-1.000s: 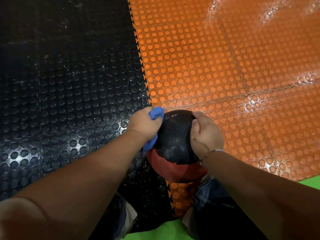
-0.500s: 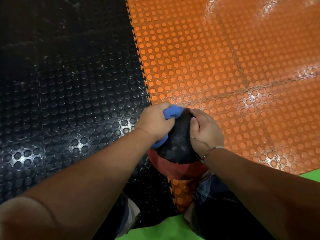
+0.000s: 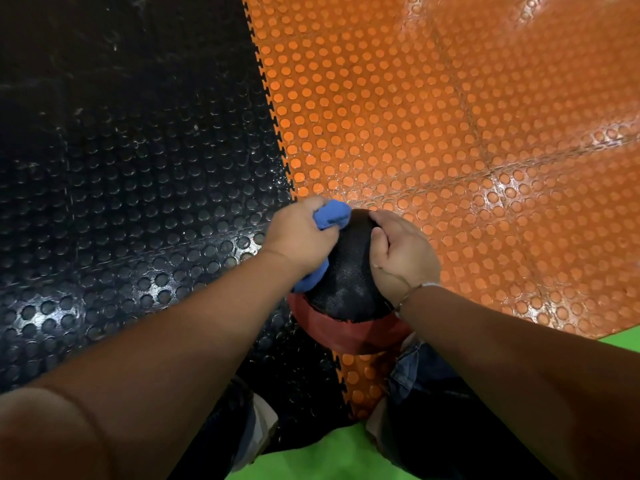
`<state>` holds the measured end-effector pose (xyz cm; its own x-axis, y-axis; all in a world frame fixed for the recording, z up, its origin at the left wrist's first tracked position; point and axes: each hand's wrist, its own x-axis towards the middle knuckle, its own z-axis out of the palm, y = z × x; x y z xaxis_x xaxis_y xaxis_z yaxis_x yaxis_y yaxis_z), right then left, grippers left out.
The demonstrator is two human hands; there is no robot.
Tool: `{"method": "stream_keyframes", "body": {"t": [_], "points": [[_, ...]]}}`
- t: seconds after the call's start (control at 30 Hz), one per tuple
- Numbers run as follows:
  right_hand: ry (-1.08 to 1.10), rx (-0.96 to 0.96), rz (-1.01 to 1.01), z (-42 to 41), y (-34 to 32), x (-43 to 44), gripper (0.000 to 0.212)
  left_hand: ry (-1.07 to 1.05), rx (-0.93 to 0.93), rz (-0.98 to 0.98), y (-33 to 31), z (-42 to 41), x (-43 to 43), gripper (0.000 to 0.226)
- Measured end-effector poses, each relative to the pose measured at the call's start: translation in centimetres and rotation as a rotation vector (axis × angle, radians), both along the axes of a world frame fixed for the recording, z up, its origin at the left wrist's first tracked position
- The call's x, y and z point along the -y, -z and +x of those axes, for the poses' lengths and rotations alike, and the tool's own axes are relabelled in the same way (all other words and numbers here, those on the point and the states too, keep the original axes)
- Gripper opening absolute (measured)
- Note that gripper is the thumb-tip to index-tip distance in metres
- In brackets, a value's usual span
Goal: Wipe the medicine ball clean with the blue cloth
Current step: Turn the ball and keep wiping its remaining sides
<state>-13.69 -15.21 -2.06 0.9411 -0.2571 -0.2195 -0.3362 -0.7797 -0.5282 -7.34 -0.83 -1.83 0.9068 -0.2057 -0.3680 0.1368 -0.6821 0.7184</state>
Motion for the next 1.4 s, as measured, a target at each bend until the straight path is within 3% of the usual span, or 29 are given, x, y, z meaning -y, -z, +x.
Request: {"method": "stream_keyframes", "body": {"t": [0.17, 0.3, 0.4, 0.53, 0.67, 0.73, 0.87, 0.97, 1.07, 1.13, 1.2, 1.27, 1.33, 1.4], "points": [[-0.002, -0.028, 0.000, 0.2, -0.2, -0.2, 0.050, -0.080, -0.048, 0.040, -0.2, 1.0, -0.3, 0.006], [0.024, -0.060, 0.028, 1.2, -0.4, 0.1, 0.051, 0.198, 0.060, 0.006, -2.3, -0.7, 2.0, 0.002], [0.008, -0.082, 0.030, 1.1, -0.7, 0.1, 0.042, 0.056, 0.075, 0.066, -1.4, -0.1, 1.1, 0.005], [-0.003, -0.069, -0.001, 1.6, -1.1, -0.5, 0.039, -0.111, -0.069, 0.229, 0.3, 2.3, -0.8, 0.006], [-0.018, -0.081, -0.010, 1.4, -1.0, -0.4, 0.039, 0.056, 0.052, 0.048, -0.2, 0.9, -0.1, 0.016], [-0.004, -0.086, 0.016, 1.3, -0.9, 0.0, 0.039, 0.128, 0.124, 0.070, 0.1, 0.5, -0.4, 0.021], [0.076, -0.130, 0.075, 1.8, -1.1, 0.4, 0.039, -0.054, 0.079, 0.225, 1.3, 1.4, -1.7, 0.014], [0.137, -0.165, 0.134, 2.7, -0.8, 1.3, 0.038, 0.055, 0.302, 0.092, -0.4, -1.6, 0.7, 0.004], [0.163, -0.170, 0.206, 2.7, -0.7, 1.8, 0.038, 0.215, 0.553, 0.052, -0.9, -3.7, 1.6, 0.017], [0.177, -0.166, 0.223, 2.6, -0.8, 1.7, 0.038, 0.074, 0.463, 0.171, 0.0, -2.5, 0.6, 0.017], [0.219, -0.182, 0.227, 3.0, -0.8, 1.5, 0.039, -0.164, 0.213, 0.289, 1.4, -1.5, -1.1, 0.014], [0.260, -0.208, 0.223, 3.6, -0.7, 1.6, 0.040, -0.336, 0.105, 0.271, 2.0, -2.2, -1.7, 0.010], [0.292, -0.221, 0.236, 4.2, -0.6, 2.0, 0.041, -0.386, 0.127, 0.174, 1.1, -3.5, -0.4, 0.008], [0.321, -0.236, 0.235, 4.5, -0.4, 2.4, 0.040, -0.268, 0.264, 0.033, -0.3, -4.7, 1.4, 0.011]]}}
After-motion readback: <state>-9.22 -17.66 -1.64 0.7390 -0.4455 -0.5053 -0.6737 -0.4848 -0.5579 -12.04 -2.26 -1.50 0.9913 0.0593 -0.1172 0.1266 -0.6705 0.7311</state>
